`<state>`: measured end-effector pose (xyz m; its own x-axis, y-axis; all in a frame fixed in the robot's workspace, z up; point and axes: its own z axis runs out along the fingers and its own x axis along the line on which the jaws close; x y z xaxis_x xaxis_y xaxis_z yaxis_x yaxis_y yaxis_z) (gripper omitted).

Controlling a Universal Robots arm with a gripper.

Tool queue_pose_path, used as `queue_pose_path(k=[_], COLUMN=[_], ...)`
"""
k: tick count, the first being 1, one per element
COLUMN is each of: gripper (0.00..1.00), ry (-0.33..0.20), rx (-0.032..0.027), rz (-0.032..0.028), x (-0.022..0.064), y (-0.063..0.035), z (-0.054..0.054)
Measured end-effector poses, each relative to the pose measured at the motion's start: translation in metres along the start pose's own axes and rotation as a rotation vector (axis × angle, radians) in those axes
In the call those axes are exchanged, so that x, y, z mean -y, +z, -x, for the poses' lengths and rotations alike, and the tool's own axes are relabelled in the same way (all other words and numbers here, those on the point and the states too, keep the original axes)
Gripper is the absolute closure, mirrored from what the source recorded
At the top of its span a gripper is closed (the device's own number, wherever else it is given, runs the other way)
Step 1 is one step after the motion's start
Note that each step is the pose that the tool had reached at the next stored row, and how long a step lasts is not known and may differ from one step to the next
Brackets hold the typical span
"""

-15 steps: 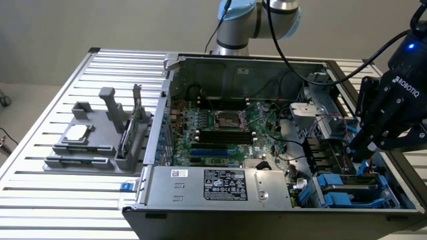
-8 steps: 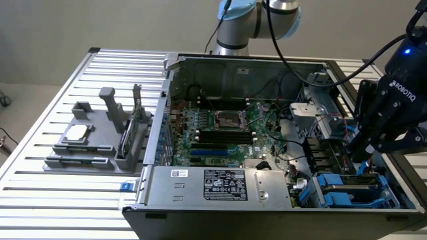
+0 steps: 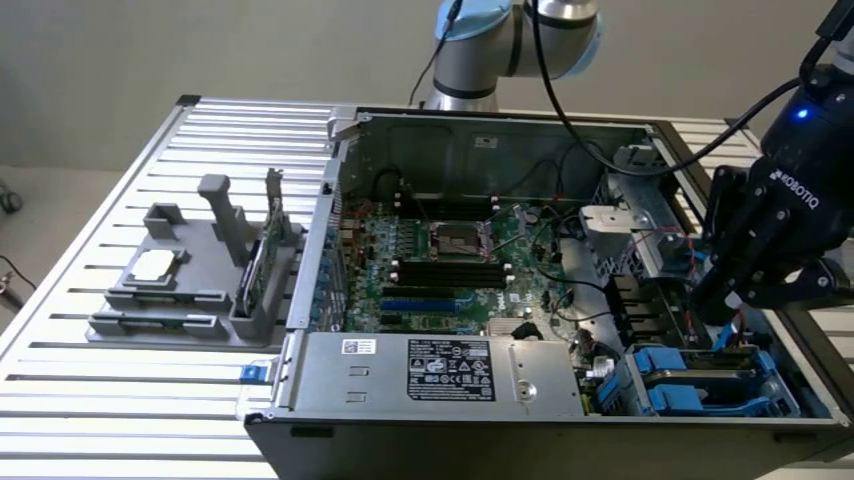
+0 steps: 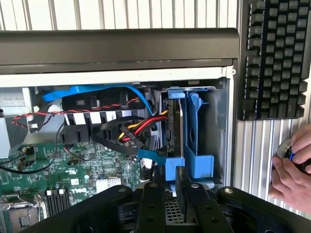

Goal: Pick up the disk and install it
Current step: 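Insert the second disk wire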

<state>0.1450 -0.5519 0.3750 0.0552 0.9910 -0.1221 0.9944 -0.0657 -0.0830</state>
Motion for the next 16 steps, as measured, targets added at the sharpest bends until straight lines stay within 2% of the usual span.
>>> queue_pose_path(k=[16], gripper=[0.76], ry=[0.0], rx=[-0.0002], rz=[0.0009], x=[-0.0049], y=[0.0073], z=[-0.0066])
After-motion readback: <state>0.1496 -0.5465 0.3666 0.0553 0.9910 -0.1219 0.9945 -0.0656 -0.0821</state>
